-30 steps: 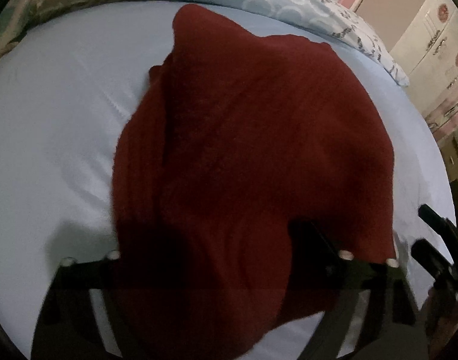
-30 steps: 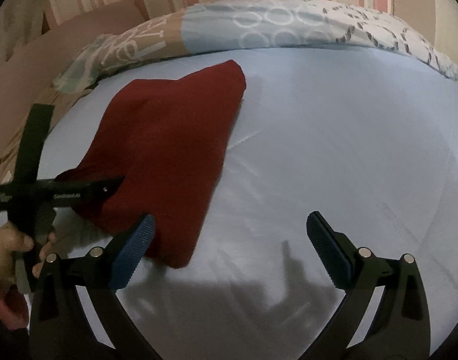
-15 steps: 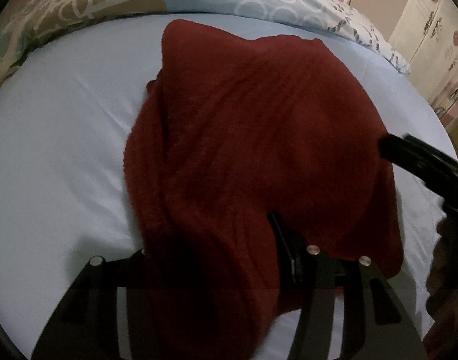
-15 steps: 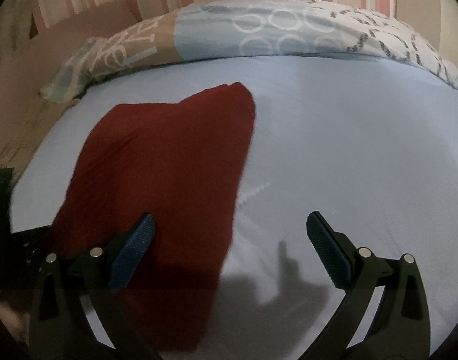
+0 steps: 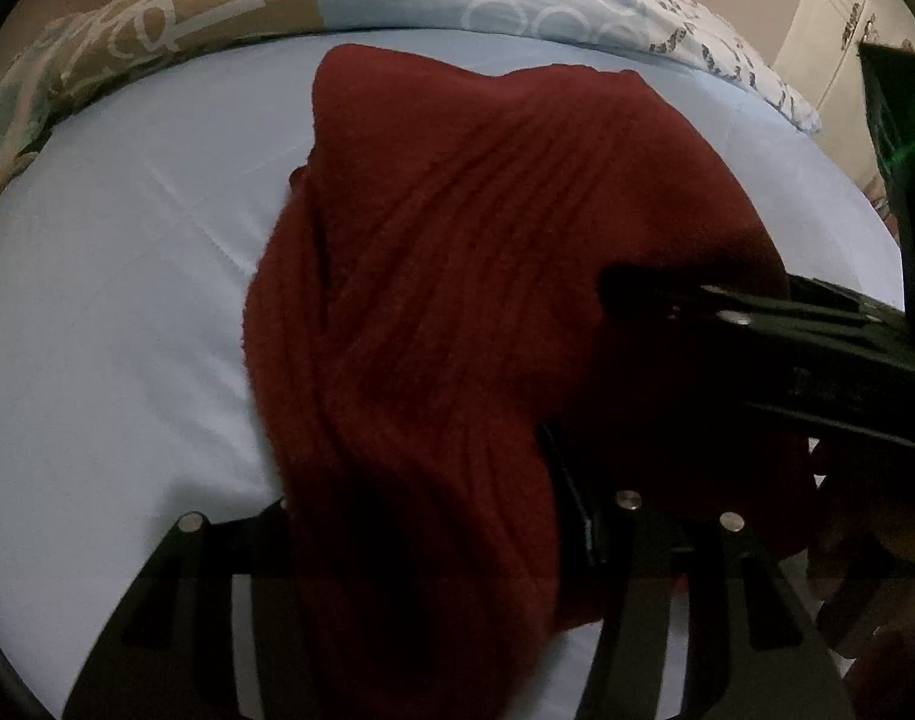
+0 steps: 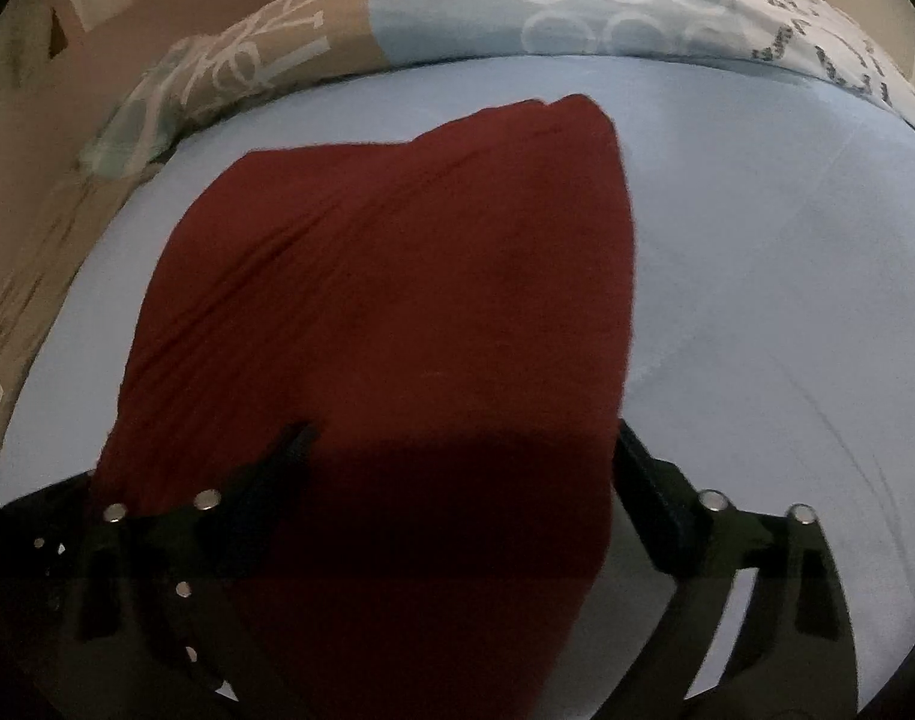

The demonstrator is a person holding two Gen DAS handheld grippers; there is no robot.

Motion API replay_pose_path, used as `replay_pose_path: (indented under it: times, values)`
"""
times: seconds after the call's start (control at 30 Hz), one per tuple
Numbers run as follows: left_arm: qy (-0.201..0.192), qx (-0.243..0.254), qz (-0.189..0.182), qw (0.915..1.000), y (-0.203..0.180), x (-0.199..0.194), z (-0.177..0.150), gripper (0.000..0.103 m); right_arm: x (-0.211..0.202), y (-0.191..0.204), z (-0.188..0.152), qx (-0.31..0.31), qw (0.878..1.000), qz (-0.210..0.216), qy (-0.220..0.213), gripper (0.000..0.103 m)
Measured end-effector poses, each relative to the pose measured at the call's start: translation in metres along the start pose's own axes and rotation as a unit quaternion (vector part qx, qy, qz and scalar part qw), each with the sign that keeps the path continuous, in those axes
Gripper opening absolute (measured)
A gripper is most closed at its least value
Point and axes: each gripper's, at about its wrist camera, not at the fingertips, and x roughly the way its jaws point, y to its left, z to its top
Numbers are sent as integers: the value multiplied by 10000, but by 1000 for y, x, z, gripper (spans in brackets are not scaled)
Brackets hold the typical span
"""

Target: Fold small clothes

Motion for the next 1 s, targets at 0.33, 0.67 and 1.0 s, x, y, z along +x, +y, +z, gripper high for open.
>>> replay_pose_path:
  times: [0.33, 0.67, 1.0]
  values:
    - [-284, 90, 191, 9994, -9, -7, -5, 40, -11, 17, 1, -704, 9971, -234, -147, 52]
    - [-464, -74, 295, 9985, -15, -22, -5, 32, -32, 22, -2, -917, 9946, -80, -471, 45]
    - [-801, -140, 129, 9966, -52, -107, -16, 30, -133, 12, -22, -931, 9903, 470, -918, 44]
